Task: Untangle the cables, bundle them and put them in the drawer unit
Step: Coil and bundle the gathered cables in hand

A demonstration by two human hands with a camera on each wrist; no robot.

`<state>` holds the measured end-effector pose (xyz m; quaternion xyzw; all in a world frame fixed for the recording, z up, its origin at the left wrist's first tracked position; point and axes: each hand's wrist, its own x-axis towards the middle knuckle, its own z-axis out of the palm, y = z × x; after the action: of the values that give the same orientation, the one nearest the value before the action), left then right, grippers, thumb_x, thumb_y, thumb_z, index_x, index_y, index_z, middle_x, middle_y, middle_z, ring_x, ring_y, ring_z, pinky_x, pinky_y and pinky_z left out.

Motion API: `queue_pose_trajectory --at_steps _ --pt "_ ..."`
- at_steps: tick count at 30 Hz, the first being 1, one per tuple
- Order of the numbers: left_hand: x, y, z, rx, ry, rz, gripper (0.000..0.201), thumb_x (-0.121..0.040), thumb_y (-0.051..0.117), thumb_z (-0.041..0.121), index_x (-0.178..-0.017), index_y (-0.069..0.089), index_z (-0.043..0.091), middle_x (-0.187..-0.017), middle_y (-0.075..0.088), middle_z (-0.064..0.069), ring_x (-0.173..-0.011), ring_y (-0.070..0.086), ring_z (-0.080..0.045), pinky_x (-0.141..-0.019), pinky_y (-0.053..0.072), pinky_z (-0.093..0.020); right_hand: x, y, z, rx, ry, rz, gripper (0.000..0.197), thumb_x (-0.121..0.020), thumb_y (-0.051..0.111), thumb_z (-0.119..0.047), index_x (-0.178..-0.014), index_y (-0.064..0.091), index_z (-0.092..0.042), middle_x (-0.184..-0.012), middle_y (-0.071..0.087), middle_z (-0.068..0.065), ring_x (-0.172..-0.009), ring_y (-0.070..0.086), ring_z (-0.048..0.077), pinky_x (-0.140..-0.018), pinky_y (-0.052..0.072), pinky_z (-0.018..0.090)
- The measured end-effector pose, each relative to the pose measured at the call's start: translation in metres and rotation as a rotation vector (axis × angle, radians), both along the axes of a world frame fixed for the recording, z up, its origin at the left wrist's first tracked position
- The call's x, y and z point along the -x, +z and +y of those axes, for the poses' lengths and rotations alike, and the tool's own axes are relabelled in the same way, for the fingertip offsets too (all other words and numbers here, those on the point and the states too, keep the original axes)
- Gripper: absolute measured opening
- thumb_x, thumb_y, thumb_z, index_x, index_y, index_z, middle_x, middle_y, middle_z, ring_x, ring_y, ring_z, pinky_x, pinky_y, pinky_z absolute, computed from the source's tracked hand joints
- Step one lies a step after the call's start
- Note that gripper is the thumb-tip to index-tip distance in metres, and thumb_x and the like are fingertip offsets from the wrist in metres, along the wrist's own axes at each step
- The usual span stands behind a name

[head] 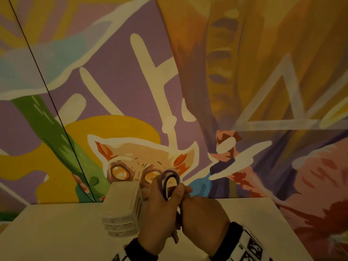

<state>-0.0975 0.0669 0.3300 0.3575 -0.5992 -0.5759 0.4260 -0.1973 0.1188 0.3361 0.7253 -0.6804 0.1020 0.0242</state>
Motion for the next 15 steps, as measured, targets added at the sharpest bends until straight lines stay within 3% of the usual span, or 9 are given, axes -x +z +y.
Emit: queue_pose_trajectory --at_steps 1,2,4,7,10,13,15 --pt "0.0 0.001 0.0 -0.017 0.021 -0.027 0.028 -0.08 0.058 0.042 -0.106 0.061 0.032 -0.087 0.077 0.005 -0.079 0.072 -0.014 -0.056 0.056 -0.021 -0.002 0.005 0.002 0.02 0.007 0.014 0.038 -0.096 0.045 -0.038 -0.108 0.062 -0.005 -0.096 0.068 0.011 -0.066 0.053 0.018 -0.053 0.038 0.024" --pt "-0.001 0.001 -0.001 -0.034 0.032 -0.063 0.028 -0.078 0.061 0.043 -0.1 0.067 0.027 -0.086 0.077 0.001 -0.077 0.072 -0.022 -0.057 0.058 -0.025 -0.003 0.008 0.003 -0.009 0.007 0.01 0.03 -0.095 0.05 -0.03 -0.11 0.06 -0.006 -0.098 0.067 0.012 -0.067 0.048 0.018 -0.053 0.034 0.024" --pt "-0.001 0.002 -0.003 -0.07 0.041 -0.094 0.024 -0.081 0.067 0.037 -0.092 0.073 0.017 -0.08 0.076 -0.003 -0.066 0.068 -0.032 -0.053 0.055 -0.03 -0.001 0.004 0.003 -0.205 0.047 -0.021 0.029 -0.099 0.042 -0.021 -0.121 0.051 -0.005 -0.114 0.061 0.014 -0.08 0.047 0.023 -0.063 0.035 0.028" --pt "-0.004 0.004 -0.003 -0.083 0.031 -0.096 0.018 -0.087 0.067 0.026 -0.09 0.071 0.008 -0.074 0.072 -0.009 -0.044 0.053 -0.02 -0.045 0.046 -0.028 0.015 0.01 0.001 -0.387 0.104 -0.206 0.032 -0.097 0.047 -0.031 -0.117 0.056 -0.008 -0.11 0.064 0.01 -0.091 0.061 0.025 -0.078 0.05 0.031" --pt "-0.011 0.008 -0.002 -0.061 0.008 -0.097 0.019 -0.091 0.061 0.02 -0.083 0.069 0.005 -0.062 0.065 -0.004 -0.037 0.043 -0.019 -0.042 0.041 -0.029 0.04 0.036 0.0 -0.325 0.035 -0.348 0.038 -0.09 0.054 -0.051 -0.111 0.06 -0.021 -0.101 0.068 -0.004 -0.088 0.064 0.011 -0.082 0.055 0.03" --pt "-0.011 0.006 0.0 0.047 -0.043 -0.179 0.025 -0.094 0.058 0.02 -0.072 0.07 0.019 -0.051 0.062 0.006 -0.039 0.048 -0.008 -0.048 0.041 -0.027 0.046 0.056 -0.001 -0.047 -0.026 -0.401 0.052 -0.079 0.059 -0.063 -0.12 0.05 -0.032 -0.113 0.058 -0.016 -0.097 0.057 0.005 -0.083 0.051 0.025" --pt "-0.006 0.003 0.001 0.113 -0.074 -0.232 0.032 -0.094 0.057 0.016 -0.069 0.071 0.031 -0.058 0.065 0.008 -0.048 0.056 -0.004 -0.054 0.046 -0.026 0.031 0.059 -0.004 -0.006 0.041 -0.318 0.053 -0.084 0.061 -0.052 -0.129 0.041 -0.032 -0.123 0.052 -0.013 -0.108 0.052 0.01 -0.088 0.049 0.029"
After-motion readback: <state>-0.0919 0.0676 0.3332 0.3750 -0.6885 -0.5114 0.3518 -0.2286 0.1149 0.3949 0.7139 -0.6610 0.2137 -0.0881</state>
